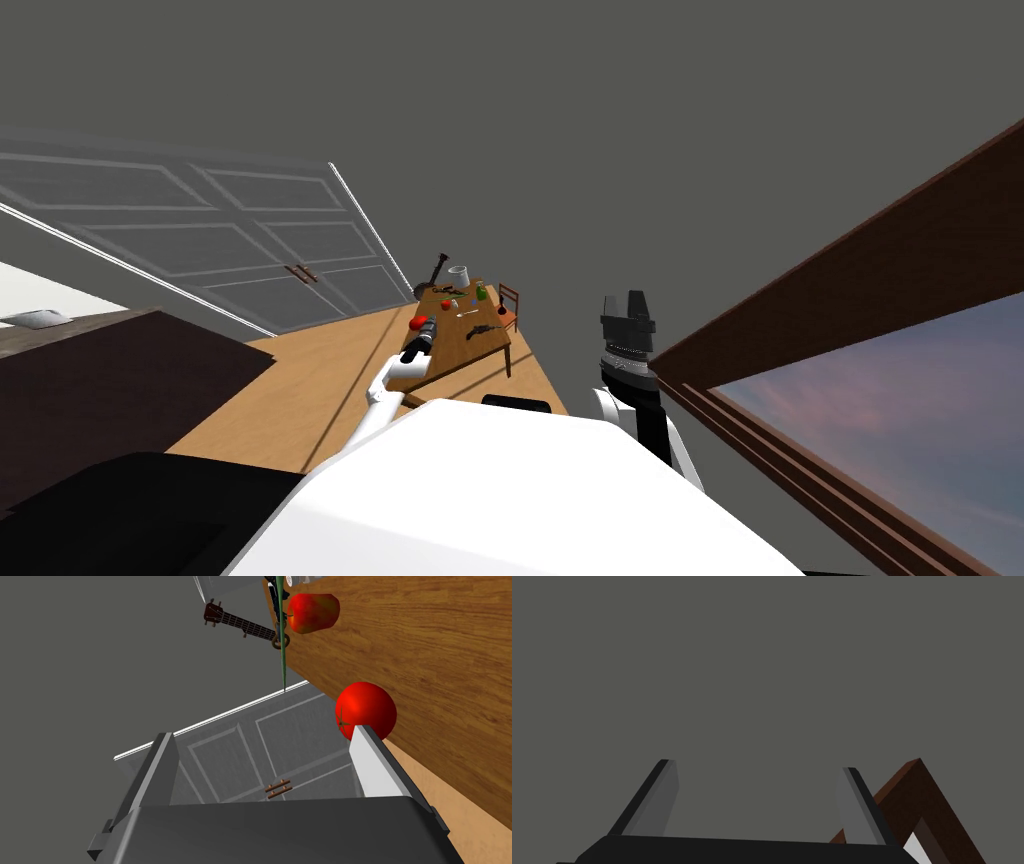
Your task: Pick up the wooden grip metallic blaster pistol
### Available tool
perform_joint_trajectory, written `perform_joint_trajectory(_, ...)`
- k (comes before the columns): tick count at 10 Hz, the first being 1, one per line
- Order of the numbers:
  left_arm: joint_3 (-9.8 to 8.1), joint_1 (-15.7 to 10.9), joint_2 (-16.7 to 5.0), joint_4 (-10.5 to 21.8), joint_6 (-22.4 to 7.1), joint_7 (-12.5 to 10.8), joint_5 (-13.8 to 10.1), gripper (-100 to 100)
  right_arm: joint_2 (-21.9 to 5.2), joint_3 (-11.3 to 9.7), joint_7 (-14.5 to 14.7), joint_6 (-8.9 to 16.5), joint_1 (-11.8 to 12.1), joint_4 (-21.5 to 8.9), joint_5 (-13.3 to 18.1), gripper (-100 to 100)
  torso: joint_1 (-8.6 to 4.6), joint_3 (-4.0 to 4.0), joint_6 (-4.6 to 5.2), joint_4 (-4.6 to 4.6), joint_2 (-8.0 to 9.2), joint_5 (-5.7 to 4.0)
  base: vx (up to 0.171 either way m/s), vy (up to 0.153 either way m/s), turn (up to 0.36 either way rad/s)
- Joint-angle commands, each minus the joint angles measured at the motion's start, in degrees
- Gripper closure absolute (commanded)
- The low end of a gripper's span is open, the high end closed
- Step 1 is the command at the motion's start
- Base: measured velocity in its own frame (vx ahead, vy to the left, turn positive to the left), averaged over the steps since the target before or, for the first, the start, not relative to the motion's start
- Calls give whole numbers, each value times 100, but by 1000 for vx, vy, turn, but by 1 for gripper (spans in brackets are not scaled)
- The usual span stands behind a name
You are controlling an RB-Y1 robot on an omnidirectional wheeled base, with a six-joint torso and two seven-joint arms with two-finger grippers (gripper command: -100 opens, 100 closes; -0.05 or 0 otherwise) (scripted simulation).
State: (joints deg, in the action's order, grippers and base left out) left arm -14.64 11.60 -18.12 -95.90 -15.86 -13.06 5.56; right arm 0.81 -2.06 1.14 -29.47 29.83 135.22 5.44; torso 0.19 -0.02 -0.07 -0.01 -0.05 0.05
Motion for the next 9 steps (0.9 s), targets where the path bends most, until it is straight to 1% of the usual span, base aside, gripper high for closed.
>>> perform_joint_trajectory(1,-170,-187,-96,286,-286,-122,35,-100,0,0,0,0,0,0,0,0,0,0,0,0,0,0,-20,29,-276)
perform_joint_trajectory(2,-170,-187,-96,395,-409,-122,35,-100,0,0,0,0,-1,0,0,0,1,1,4,1,1,0,-20,25,-188)
perform_joint_trajectory(3,-170,-187,-96,395,-526,-122,35,-100,0,0,0,0,0,0,0,0,0,1,0,1,2,0,-11,13,-2)
perform_joint_trajectory(4,-321,-349,-207,616,-725,-241,38,-100,0,0,0,0,0,0,0,0,-5,0,-2,0,-1,-1,-19,12,-308)
perform_joint_trajectory(5,-321,-349,-207,698,-897,-241,38,-100,0,-1,0,0,-1,0,0,0,-6,0,6,1,0,-2,-19,23,-211)
perform_joint_trajectory(6,-321,-349,-207,733,-926,-241,38,-100,0,0,0,0,0,0,0,0,-3,0,0,0,-1,-1,-9,13,13)
perform_joint_trajectory(7,-473,-512,-312,971,-1201,-363,39,-100,0,0,0,0,1,0,0,0,-5,-1,-3,0,-2,-1,-16,7,-319)
perform_joint_trajectory(8,-473,-512,-312,1075,-1326,-363,39,-100,0,-1,0,0,-1,0,0,0,-6,0,6,1,-1,-2,-18,20,-209)
perform_joint_trajectory(9,-473,-512,-312,1075,-1326,-363,39,-100,0,0,0,0,0,0,0,0,-4,0,-2,0,0,-1,-13,12,31)
